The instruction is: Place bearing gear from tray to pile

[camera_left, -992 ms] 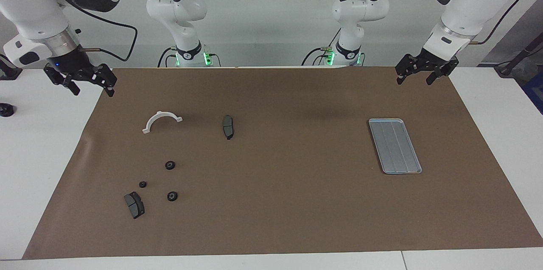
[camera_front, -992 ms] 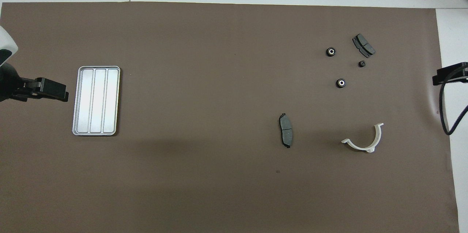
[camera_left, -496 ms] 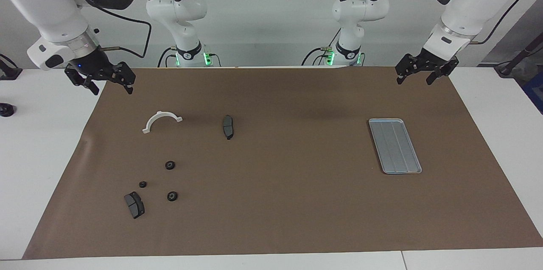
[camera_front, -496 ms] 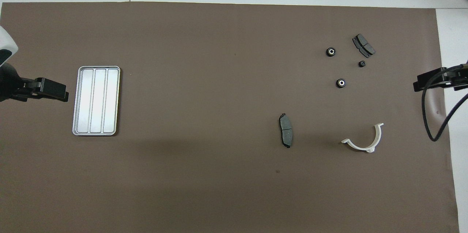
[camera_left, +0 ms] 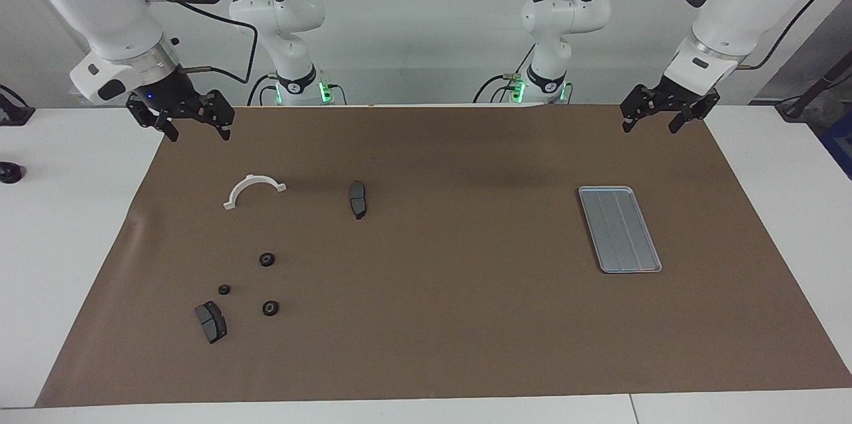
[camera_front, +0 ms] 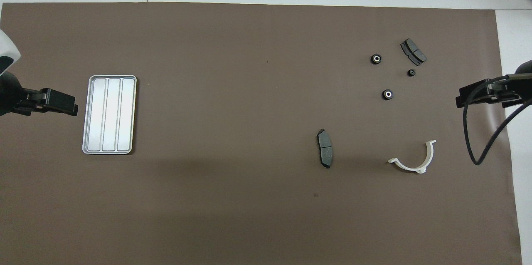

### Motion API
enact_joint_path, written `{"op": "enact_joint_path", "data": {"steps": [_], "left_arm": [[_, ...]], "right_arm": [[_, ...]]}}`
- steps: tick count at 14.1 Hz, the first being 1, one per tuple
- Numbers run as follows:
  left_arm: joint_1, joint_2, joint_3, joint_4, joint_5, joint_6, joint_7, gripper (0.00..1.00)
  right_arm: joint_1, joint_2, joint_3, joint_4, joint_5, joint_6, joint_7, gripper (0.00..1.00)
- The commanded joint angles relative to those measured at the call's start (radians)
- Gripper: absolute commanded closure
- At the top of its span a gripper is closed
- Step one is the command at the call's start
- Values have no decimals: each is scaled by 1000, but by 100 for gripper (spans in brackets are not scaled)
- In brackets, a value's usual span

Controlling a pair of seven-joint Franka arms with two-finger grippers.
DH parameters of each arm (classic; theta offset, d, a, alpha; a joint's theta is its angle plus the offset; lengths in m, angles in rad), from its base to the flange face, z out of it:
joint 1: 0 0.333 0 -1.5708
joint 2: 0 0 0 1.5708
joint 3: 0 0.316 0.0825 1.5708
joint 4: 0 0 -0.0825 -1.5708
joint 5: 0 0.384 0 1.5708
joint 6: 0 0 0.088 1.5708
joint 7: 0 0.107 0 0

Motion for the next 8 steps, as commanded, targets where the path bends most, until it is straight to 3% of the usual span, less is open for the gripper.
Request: {"op": "enact_joint_path", "data": {"steps": [1,6,8], "left_arm": [[15,-27,-6,-26,-14,-5,-5,0],[15,-26,-6,-24,-14,-5,-5,0],[13,-26,-6,-26,-14,-5,-5,0]], "right_arm": [[0,-22,-2,-15,19,2,43,0],[32,-24,31,-15,18,17,284,0],[32,-25,32,-17,18,40,287,0]]}}
